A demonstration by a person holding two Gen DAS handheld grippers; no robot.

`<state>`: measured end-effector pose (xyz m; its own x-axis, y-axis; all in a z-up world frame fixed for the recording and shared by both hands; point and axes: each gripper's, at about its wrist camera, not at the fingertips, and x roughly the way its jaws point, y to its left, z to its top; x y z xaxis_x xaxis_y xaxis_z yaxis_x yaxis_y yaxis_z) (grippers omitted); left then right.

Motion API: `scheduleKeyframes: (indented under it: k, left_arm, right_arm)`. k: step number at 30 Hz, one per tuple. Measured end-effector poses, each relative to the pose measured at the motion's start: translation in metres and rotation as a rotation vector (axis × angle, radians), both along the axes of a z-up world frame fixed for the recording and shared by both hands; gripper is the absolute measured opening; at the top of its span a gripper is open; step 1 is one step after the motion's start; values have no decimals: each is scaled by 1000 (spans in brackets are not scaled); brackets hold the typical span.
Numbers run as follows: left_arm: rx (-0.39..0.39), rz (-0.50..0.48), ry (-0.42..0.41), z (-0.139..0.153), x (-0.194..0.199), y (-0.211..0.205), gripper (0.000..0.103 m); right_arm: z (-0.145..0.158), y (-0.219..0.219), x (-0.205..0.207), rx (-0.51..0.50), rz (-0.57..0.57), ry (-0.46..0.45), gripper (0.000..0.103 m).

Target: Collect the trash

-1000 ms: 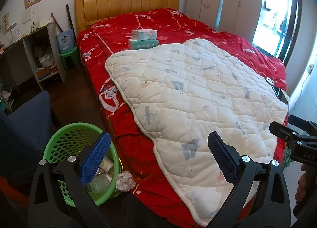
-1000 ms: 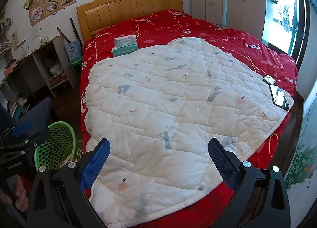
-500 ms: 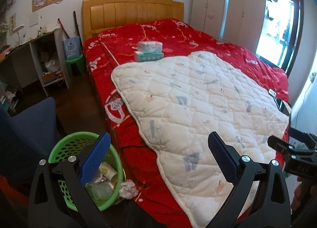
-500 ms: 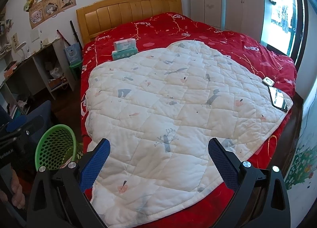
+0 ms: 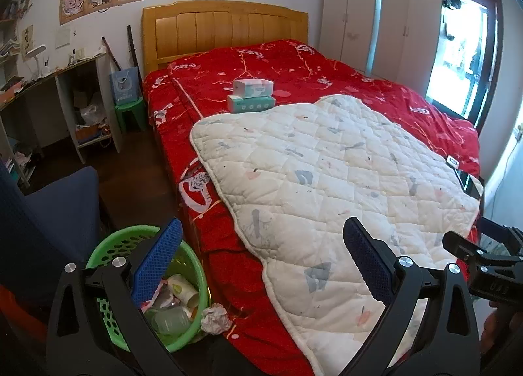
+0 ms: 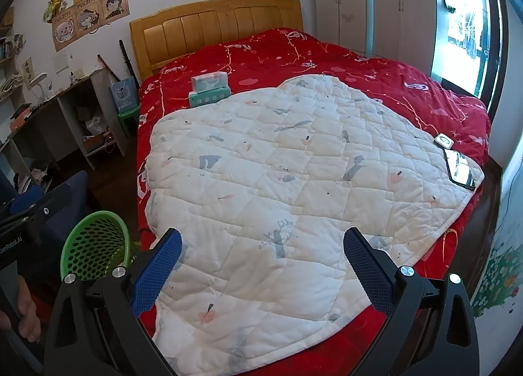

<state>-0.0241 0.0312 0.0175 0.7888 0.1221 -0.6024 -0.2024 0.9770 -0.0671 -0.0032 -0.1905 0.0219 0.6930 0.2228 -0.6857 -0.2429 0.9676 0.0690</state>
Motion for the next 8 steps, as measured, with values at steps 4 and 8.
scheduleKeyframes:
  k: [4,8]
  left_arm:
    - [3,0,-5,1,0,-1,97]
    - [4,-2,-5,1,1,-2,97]
  right_arm:
    - [1,1,-1,2,-1,-6,96]
    - [1,0,-1,3,-1,-7,96]
